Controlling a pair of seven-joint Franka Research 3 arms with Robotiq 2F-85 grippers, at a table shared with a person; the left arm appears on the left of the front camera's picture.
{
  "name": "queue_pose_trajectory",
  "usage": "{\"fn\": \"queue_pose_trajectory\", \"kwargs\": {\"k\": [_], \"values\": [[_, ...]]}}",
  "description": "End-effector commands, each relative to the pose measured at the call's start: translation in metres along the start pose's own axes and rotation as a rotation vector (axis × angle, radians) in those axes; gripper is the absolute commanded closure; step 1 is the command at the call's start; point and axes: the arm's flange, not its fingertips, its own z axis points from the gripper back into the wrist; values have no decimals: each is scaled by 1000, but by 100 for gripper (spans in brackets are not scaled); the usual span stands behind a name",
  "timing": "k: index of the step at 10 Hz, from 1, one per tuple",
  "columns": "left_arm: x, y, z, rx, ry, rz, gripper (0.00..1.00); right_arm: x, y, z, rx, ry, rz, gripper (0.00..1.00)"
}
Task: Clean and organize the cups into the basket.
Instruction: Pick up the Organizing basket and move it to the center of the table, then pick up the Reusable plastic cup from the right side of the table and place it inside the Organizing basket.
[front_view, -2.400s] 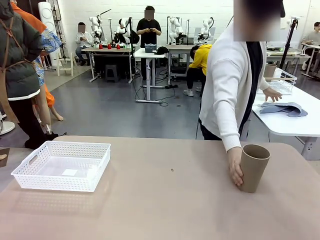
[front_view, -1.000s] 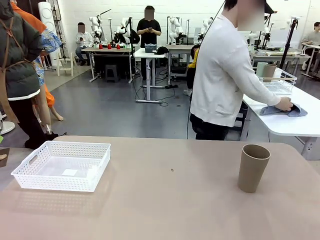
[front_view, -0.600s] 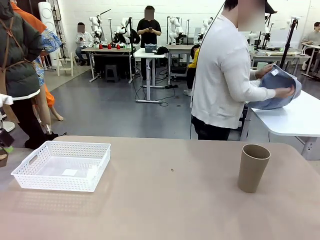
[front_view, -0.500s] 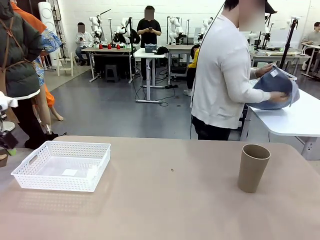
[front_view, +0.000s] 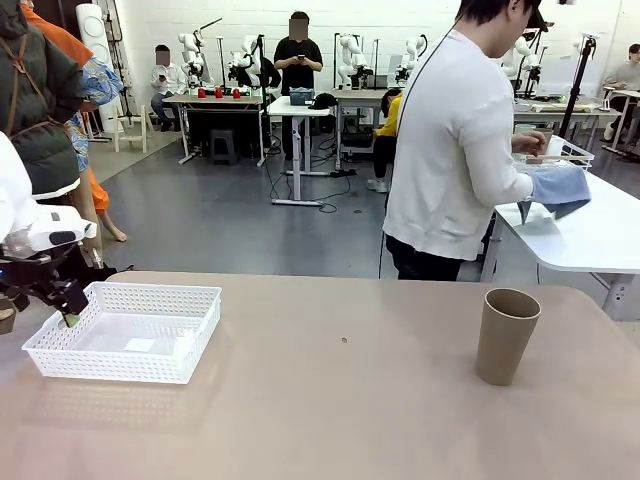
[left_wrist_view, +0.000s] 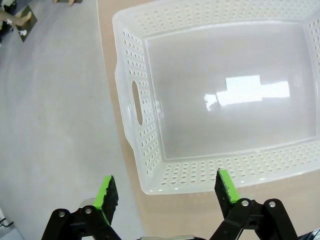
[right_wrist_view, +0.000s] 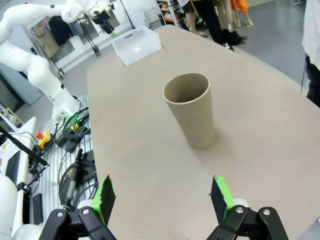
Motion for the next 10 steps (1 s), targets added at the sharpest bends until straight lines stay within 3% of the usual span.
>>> {"fn": "queue_pose_trajectory", "kwargs": {"k": [1,2,5,7,10], "values": [[2,9,18,-36,-116,108,0,0,1,-2,-4,0,15,0],[0,0,0,0,0,0,0,0,1,-2,-4,0,15,0],[3,3,6,-5,-28,30,0,0,0,0,0,0,0,0],[3,20,-2,-127,-15,90,0,-2,-9,-20,19,-16,258,0],[5,30,6,-258,-66,181,0,-9,-44,-45,-30,-78,377,0]]}}
